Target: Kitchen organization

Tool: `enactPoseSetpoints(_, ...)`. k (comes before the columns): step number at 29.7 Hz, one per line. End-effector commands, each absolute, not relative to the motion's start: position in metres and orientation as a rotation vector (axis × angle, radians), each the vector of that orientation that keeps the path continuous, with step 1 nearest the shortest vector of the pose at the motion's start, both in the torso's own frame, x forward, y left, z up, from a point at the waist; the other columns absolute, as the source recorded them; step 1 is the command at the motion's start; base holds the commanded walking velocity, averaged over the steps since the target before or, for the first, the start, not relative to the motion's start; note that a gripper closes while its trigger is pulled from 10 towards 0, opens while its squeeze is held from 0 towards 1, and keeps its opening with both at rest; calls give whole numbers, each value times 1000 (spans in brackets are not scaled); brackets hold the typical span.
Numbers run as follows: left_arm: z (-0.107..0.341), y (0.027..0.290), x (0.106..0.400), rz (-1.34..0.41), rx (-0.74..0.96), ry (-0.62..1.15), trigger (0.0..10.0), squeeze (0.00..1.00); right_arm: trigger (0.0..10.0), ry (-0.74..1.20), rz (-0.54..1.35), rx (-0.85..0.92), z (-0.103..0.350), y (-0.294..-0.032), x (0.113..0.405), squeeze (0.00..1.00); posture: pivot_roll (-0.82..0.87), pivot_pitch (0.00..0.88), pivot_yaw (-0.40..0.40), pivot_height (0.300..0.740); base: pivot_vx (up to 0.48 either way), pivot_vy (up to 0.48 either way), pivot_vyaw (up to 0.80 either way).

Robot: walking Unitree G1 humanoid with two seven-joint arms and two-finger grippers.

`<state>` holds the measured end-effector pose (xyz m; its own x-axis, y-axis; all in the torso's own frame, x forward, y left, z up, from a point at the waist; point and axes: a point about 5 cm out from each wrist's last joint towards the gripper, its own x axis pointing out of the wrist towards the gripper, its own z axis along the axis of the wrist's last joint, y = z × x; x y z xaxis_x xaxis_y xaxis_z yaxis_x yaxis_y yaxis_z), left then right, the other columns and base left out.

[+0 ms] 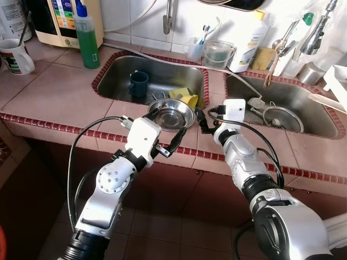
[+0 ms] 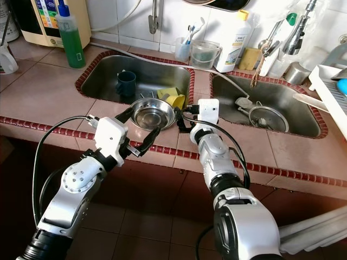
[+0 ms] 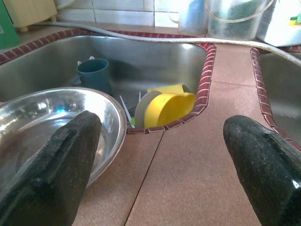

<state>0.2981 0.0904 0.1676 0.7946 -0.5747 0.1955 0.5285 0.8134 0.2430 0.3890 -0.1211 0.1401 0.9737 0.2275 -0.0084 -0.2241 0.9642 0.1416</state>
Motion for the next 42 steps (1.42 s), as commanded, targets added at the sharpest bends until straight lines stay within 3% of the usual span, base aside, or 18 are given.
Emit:
enactPoseSetpoints(1,172,88,297,-598,171,-286,10000,0,10000,25,209,162,145,-127,392,0,-115,64,-121,740,0,0,0)
enactPoseSetpoints(7,174,88,298,-594,167,-293,10000,0,10000,16,196,228,149,-128,394,0,-114,64,-117,740,0,0,0)
enactPoseSetpoints(13,173,91,298,-582,171,-288,10000,0,10000,2,204,185,151,-124,395,0,-113,72,-115,740,0,0,0)
enactPoseSetpoints(20,176,96,299,-525,146,-299,10000,0,10000,-195,156,129,171,-127,392,0,-104,77,-123,740,0,0,0)
enactPoseSetpoints(27,176,105,302,-462,78,-276,10000,0,10000,-369,130,23,172,-128,372,0,-117,85,-131,740,0,0,0)
enactPoseSetpoints(42,172,109,307,-425,70,-243,10000,0,10000,-380,131,-1,152,-124,336,0,-138,98,-116,740,0,0,0)
